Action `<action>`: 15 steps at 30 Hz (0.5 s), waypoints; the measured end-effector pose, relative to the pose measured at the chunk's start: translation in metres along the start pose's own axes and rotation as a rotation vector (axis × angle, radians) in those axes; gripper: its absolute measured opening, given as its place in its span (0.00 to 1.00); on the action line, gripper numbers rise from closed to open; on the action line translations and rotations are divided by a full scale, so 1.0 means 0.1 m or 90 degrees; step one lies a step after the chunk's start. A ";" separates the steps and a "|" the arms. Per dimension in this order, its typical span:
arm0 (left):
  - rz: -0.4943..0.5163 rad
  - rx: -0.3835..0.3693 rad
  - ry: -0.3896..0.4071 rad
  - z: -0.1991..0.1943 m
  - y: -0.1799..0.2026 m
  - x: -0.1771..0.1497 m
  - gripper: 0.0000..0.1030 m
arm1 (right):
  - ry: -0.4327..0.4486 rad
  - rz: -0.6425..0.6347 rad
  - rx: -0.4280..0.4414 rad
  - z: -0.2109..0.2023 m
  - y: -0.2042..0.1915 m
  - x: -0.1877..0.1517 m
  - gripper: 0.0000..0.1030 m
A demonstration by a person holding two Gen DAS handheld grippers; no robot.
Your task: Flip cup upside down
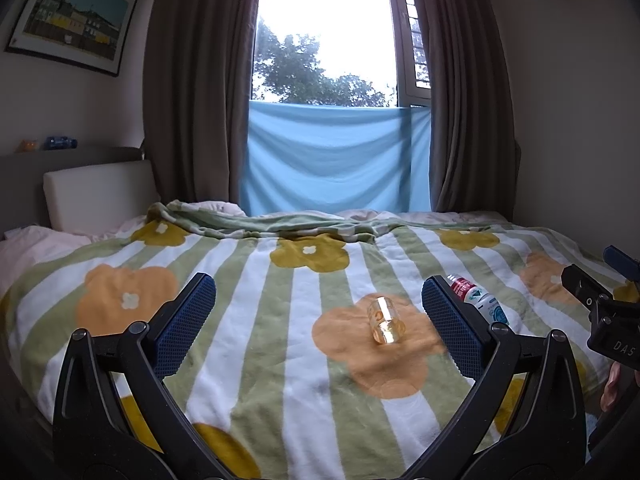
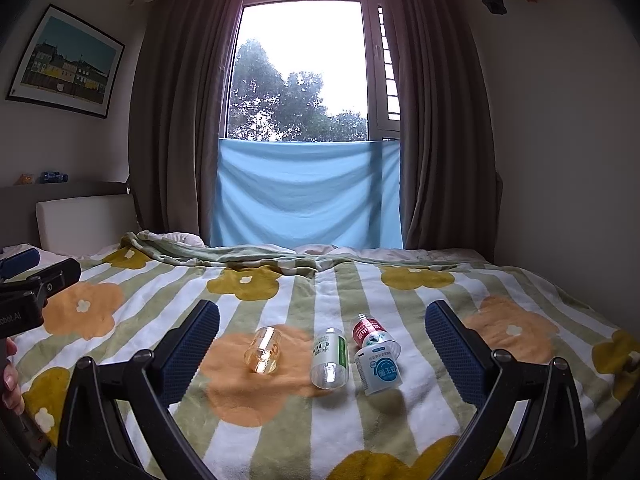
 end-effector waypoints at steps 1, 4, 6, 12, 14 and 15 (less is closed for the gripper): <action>0.000 0.000 -0.001 0.00 0.00 0.00 1.00 | 0.000 0.000 0.000 0.00 0.00 0.00 1.00; 0.002 0.001 -0.001 0.00 0.00 0.00 1.00 | 0.000 0.000 0.000 0.00 -0.01 0.00 1.00; 0.002 0.001 -0.002 0.00 0.00 0.00 1.00 | 0.002 0.001 0.000 -0.01 -0.01 0.00 1.00; 0.000 -0.001 -0.001 0.00 -0.01 0.00 1.00 | 0.004 0.003 0.005 0.01 -0.03 0.02 1.00; 0.002 0.001 -0.001 0.00 0.00 -0.01 1.00 | 0.004 0.005 0.006 0.01 -0.01 0.01 1.00; 0.002 0.001 -0.001 0.00 0.00 0.00 1.00 | 0.004 0.005 0.007 0.01 -0.02 0.01 1.00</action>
Point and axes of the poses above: each gripper's, at about its wrist camera, not at the fingertips, and z roughly the way its jaws point, y to its right, x to its top, the point moved 3 cm from there along z, roughly the way its jaws point, and after that the axes turned 11 degrees about z, right-handed, at the moved point
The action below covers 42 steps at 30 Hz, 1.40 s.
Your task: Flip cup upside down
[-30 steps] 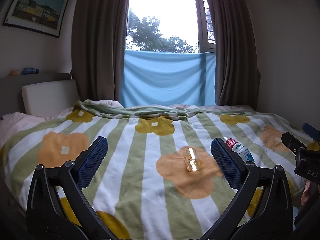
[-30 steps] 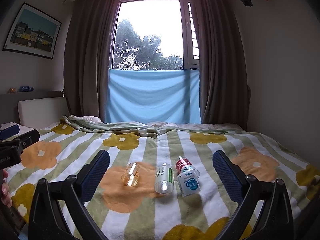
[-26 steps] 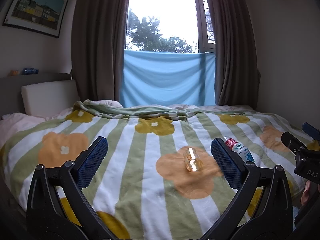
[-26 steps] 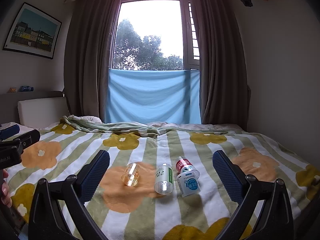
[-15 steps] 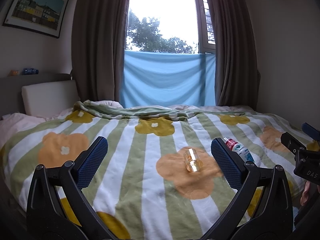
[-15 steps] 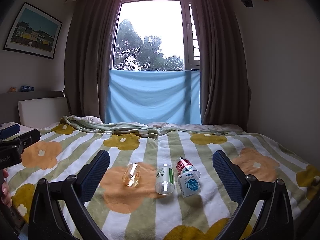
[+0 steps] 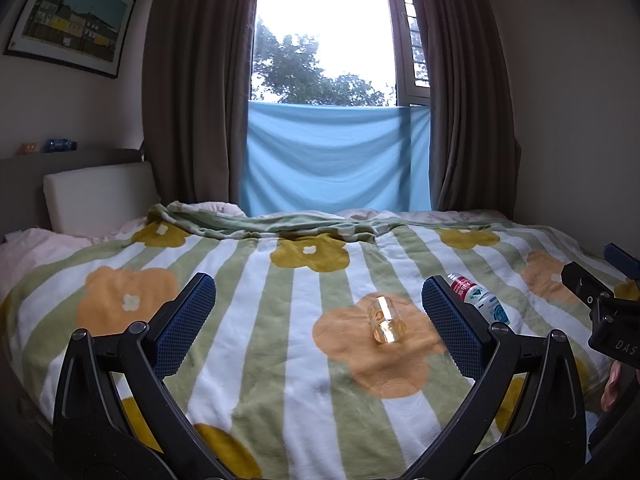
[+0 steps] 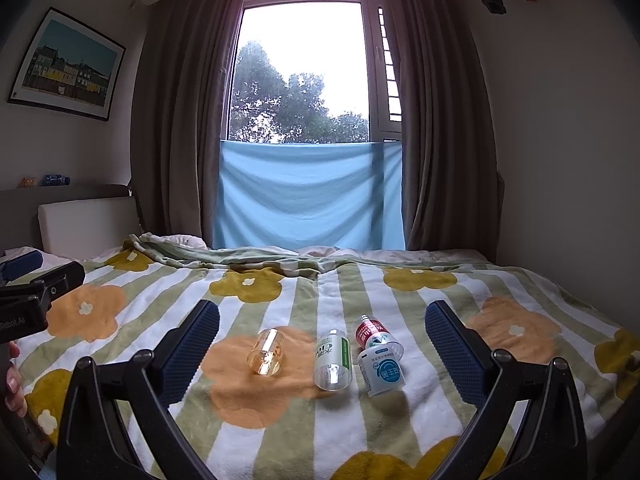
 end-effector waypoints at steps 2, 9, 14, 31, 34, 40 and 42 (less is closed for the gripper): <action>-0.001 -0.001 0.001 0.00 -0.01 0.00 1.00 | -0.001 0.001 0.004 0.01 0.01 0.00 1.00; -0.001 -0.001 -0.001 -0.01 -0.01 0.00 1.00 | 0.000 -0.002 0.006 0.01 0.01 -0.01 1.00; 0.000 -0.003 -0.003 -0.01 -0.01 0.01 1.00 | -0.003 -0.007 0.004 0.02 -0.02 -0.01 1.00; 0.004 0.009 0.005 -0.02 -0.04 0.03 1.00 | 0.001 0.001 0.002 0.01 -0.05 -0.01 1.00; 0.000 0.008 0.003 -0.01 -0.08 0.02 1.00 | -0.011 0.001 0.005 0.06 -0.05 -0.02 1.00; -0.010 0.016 -0.015 0.07 -0.21 -0.06 1.00 | -0.052 -0.009 0.021 0.34 -0.14 0.00 1.00; -0.013 0.022 -0.021 0.10 -0.27 -0.10 1.00 | -0.068 -0.017 0.025 0.49 -0.20 0.01 1.00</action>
Point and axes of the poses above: each gripper's, at about its wrist camera, not at the fingertips, and z roughly the way its jaws point, y to its right, x to its top, the point moved 3 cm from there along z, roughly the way its jaws point, and after that the axes turned 11 degrees about z, right-handed, at the moved point
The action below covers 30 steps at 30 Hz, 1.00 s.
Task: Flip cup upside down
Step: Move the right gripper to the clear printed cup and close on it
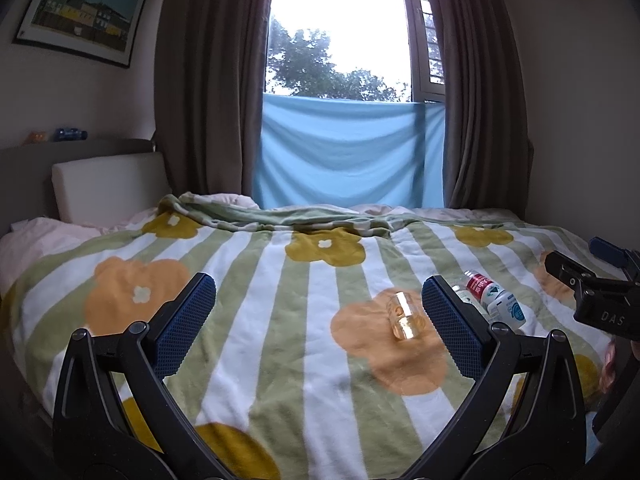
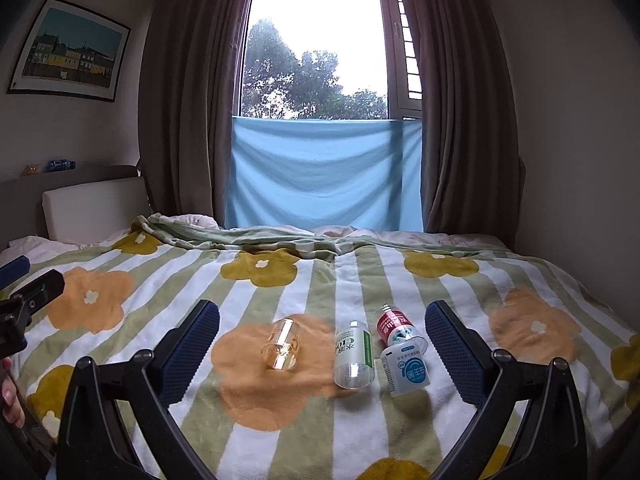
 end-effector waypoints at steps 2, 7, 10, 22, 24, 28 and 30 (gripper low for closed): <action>-0.004 0.006 -0.007 0.03 -0.07 -0.05 1.00 | -0.027 -0.009 0.012 0.21 -0.05 0.03 1.00; -0.016 0.021 -0.029 0.15 -0.23 -0.20 1.00 | -0.122 -0.031 0.038 0.99 -0.19 0.08 1.00; -0.021 0.029 -0.043 0.23 -0.31 -0.29 1.00 | -0.203 -0.034 0.056 1.56 -0.30 0.03 1.00; -0.065 0.034 -0.126 0.69 -0.64 -0.72 1.00 | -0.488 -0.016 -0.033 3.27 -0.36 -0.77 0.94; -0.067 0.037 -0.144 0.77 -0.67 -0.80 1.00 | -0.513 -0.003 -0.039 3.38 -0.32 -0.88 0.87; -0.076 0.038 -0.169 0.90 -0.72 -0.93 1.00 | -0.543 -0.006 -0.047 3.50 -0.30 -1.02 0.72; -0.079 0.038 -0.176 0.93 -0.73 -0.97 1.00 | -0.550 -0.006 -0.047 3.52 -0.29 -1.06 0.65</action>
Point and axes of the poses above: each gripper's, at about its wrist camera, not at the fingertips, and z roughly the way its jaws point, y to its right, x to its top, the point moved 3 cm from there along z, roughly the way its jaws point, and after that the axes turned 11 degrees about z, right-handed, at the moved point
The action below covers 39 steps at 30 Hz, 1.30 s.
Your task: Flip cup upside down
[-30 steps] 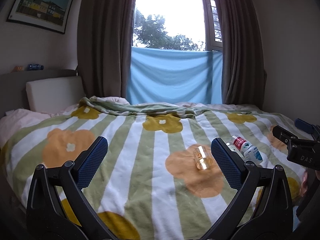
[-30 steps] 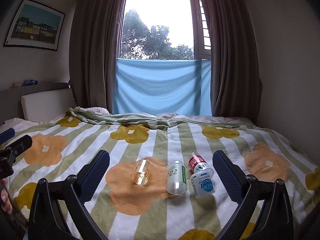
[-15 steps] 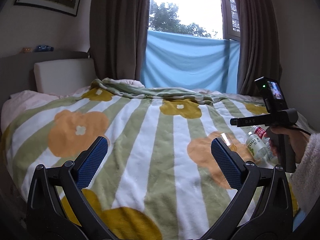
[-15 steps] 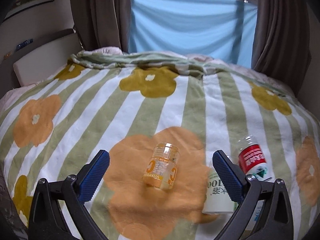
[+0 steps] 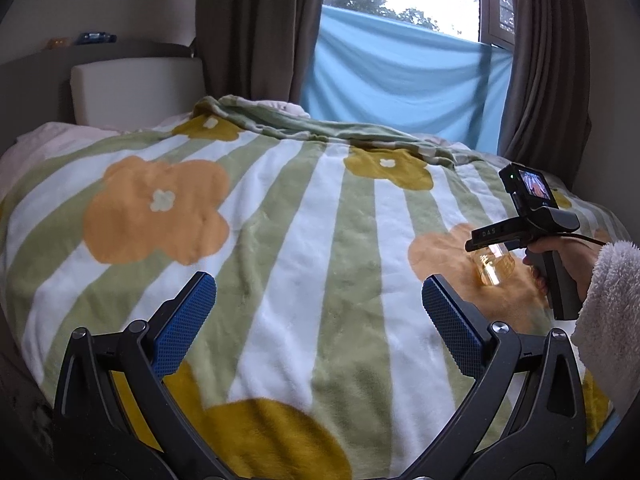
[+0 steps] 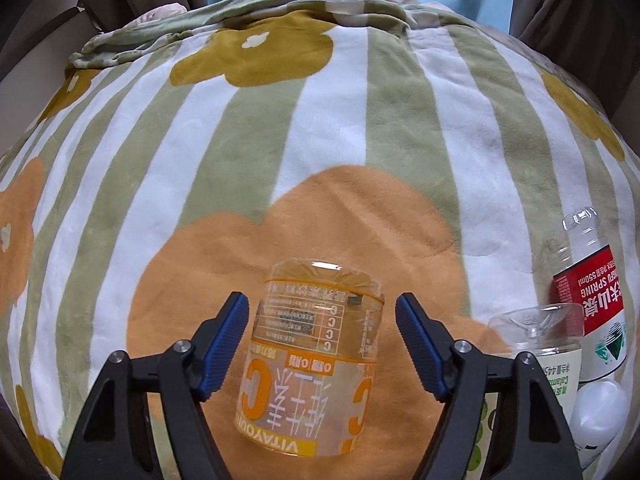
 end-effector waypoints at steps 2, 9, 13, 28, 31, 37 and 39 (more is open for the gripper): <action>-0.001 -0.001 -0.005 0.02 0.00 -0.01 1.00 | -0.007 -0.001 0.001 0.03 0.00 -0.01 0.59; 0.015 -0.006 -0.015 0.00 0.06 0.02 1.00 | 0.009 -0.003 0.018 -0.06 -0.02 -0.02 0.58; 0.024 -0.016 -0.008 -0.07 0.12 0.06 1.00 | 0.020 -0.021 0.048 -0.32 -0.08 -0.10 0.58; 0.041 -0.070 0.015 -0.50 0.29 0.09 1.00 | -0.053 -0.083 0.121 -0.97 -0.13 -1.14 0.58; 0.040 -0.075 0.009 -0.55 0.31 0.09 1.00 | -0.065 -0.069 0.118 -0.85 -0.11 -1.24 0.58; 0.047 -0.061 0.002 -0.64 0.33 0.06 1.00 | -0.072 -0.050 0.092 -0.61 -0.06 -1.29 0.58; 0.044 -0.065 -0.001 -0.66 0.33 0.04 1.00 | -0.079 -0.041 0.088 -0.56 -0.04 -1.31 0.58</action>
Point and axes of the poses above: each gripper's, at about its wrist camera, not at the fingertips, and z roughly the way its jaws point, y to its right, x to its top, the point moved 3 cm from there along z, roughly the way its jaws point, and after that the axes turned 11 degrees about z, right-handed, at the moved point
